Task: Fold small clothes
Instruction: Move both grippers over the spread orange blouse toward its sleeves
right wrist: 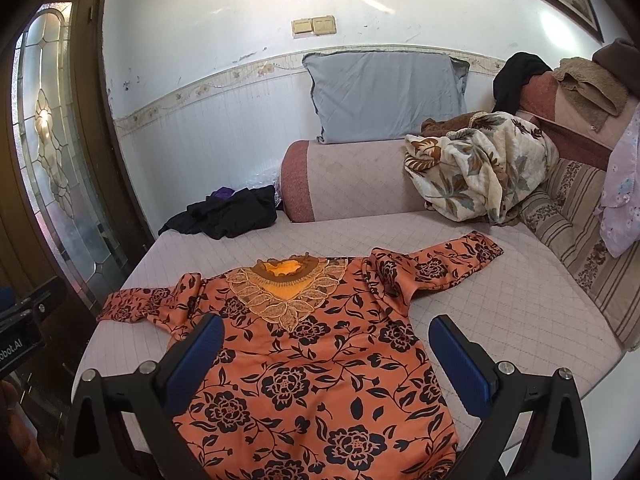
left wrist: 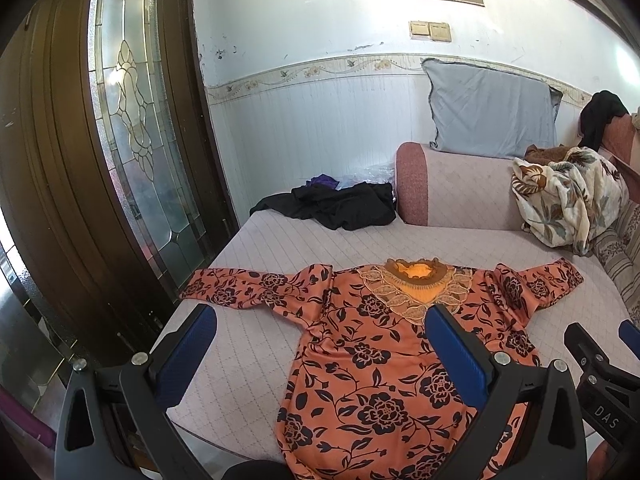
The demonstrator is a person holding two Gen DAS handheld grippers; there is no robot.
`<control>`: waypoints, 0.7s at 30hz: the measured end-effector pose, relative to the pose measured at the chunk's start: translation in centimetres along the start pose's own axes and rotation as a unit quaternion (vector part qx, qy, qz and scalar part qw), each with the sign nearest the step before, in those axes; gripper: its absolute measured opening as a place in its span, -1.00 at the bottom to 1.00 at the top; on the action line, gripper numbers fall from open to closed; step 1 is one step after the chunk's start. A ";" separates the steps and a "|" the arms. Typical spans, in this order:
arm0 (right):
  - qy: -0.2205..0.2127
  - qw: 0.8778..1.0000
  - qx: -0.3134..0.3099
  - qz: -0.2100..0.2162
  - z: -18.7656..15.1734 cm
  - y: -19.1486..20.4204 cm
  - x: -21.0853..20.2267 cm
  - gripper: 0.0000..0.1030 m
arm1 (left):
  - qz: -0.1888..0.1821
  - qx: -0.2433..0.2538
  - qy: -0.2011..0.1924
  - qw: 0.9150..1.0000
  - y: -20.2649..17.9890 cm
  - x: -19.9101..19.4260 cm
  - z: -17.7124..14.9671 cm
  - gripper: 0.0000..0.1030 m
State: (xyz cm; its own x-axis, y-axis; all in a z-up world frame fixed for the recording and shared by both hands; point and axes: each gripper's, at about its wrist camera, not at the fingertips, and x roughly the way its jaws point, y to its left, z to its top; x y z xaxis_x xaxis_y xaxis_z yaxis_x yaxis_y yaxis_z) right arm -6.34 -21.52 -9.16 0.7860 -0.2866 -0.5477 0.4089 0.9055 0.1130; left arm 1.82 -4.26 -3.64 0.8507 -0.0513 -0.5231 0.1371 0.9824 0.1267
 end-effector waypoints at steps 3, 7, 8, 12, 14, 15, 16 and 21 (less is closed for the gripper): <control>0.005 1.000 -0.001 0.001 0.1 0.1 0.3 1.00 | -0.001 0.001 0.002 1.000 -0.1 0.3 -0.1 1.00; 0.010 1.000 -0.002 0.000 0.2 0.1 0.9 1.00 | -0.001 0.002 0.005 1.000 -0.2 0.8 -0.1 1.00; 0.011 1.000 -0.002 0.000 0.2 0.1 1.1 1.00 | -0.002 0.002 0.005 1.000 -0.2 0.9 -0.1 1.00; 0.017 1.000 -0.003 0.000 0.2 0.2 1.7 1.00 | -0.002 0.003 0.009 1.000 -0.3 1.6 -0.1 1.00; 0.019 1.000 -0.004 -0.001 0.2 0.3 2.1 1.00 | -0.003 0.004 0.012 1.000 -0.4 2.1 0.0 1.00; 0.019 1.000 -0.004 -0.002 0.2 0.4 2.2 1.00 | -0.003 0.004 0.012 1.000 -0.4 2.2 0.0 1.00; 0.020 1.000 -0.005 -0.002 0.2 0.4 2.4 1.00 | -0.003 0.005 0.013 1.000 -0.5 2.5 0.1 1.00; 0.026 1.000 -0.006 -0.005 0.4 0.3 3.6 1.00 | -0.003 0.008 0.019 1.000 -0.8 3.6 0.2 1.00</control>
State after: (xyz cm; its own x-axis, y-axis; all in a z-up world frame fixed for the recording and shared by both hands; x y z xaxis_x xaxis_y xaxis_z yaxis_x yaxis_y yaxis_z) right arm -3.21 -22.40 -10.73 0.7562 -0.2794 -0.5917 0.4111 0.9064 0.0974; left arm 4.87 -5.29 -5.43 0.8298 -0.0508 -0.5557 0.1512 0.9791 0.1363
